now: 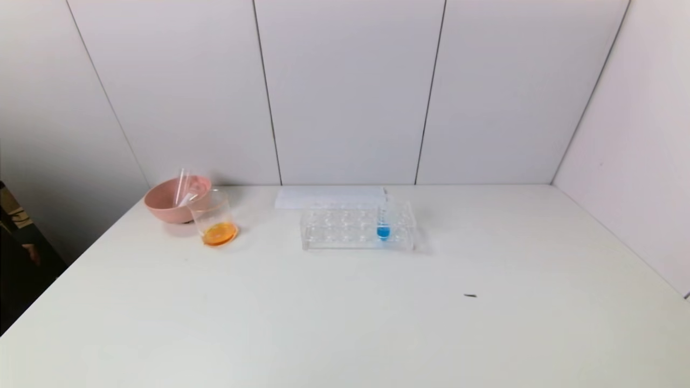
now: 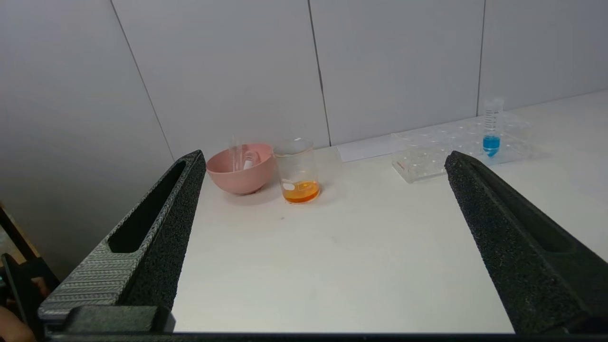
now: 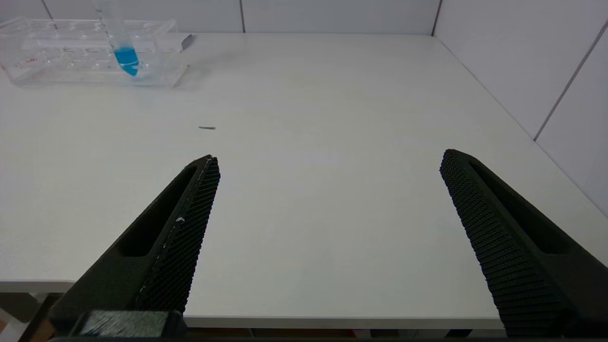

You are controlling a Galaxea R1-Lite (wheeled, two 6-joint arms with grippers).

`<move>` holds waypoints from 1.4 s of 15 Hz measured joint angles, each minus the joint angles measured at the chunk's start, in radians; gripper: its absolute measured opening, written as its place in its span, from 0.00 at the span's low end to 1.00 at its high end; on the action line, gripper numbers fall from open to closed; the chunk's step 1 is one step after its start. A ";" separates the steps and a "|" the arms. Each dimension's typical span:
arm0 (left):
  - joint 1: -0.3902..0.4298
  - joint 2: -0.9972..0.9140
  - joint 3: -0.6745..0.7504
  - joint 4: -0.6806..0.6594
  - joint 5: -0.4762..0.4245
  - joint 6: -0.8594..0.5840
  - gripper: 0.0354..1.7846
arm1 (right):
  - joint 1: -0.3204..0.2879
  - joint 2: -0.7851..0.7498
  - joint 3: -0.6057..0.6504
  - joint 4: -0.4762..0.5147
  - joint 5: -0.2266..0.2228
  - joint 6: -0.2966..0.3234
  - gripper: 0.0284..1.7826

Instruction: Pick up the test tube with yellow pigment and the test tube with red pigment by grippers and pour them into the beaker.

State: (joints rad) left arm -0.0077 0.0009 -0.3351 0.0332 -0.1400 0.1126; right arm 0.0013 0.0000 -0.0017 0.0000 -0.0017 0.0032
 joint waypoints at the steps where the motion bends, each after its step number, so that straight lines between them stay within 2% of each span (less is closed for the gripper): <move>1: 0.000 -0.001 0.036 -0.039 0.001 0.003 0.99 | 0.000 0.000 0.000 0.000 0.000 0.000 0.95; 4: 0.000 -0.002 0.129 -0.153 -0.001 0.006 0.99 | 0.000 0.000 0.000 0.000 0.000 0.000 0.95; 10: 0.000 -0.002 0.318 -0.242 0.046 0.001 0.99 | 0.000 0.000 0.000 0.000 0.000 0.000 0.95; 12: 0.000 -0.001 0.330 -0.221 0.046 0.003 0.99 | 0.000 0.000 0.000 0.000 0.000 0.000 0.95; 18: 0.000 -0.001 0.335 -0.036 0.072 0.021 0.99 | 0.000 0.000 0.000 0.000 0.000 0.000 0.95; 21: 0.000 -0.001 0.335 -0.033 0.071 0.017 0.99 | 0.000 0.000 0.000 0.000 0.000 -0.002 0.95</move>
State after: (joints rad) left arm -0.0072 -0.0004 0.0000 0.0004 -0.0687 0.1298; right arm 0.0009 0.0000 -0.0013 0.0000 -0.0017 0.0013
